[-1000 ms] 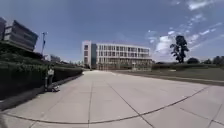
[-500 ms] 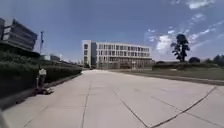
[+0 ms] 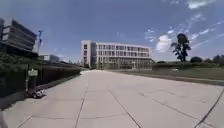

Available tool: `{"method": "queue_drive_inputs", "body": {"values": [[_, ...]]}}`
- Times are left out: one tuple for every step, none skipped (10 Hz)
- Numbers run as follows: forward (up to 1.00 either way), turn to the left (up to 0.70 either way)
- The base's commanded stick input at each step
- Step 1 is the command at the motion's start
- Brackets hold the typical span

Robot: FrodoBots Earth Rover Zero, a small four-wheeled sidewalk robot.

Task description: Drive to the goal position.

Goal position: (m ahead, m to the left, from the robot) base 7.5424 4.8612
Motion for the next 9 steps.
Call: {"method": "queue_drive_inputs", "body": {"values": [[0.7,0.0],[0.7,0.0],[0.7,0.0],[0.7,0.0],[0.7,0.0],[0.7,0.0],[0.7,0.0],[0.7,0.0],[0.7,0.0]]}}
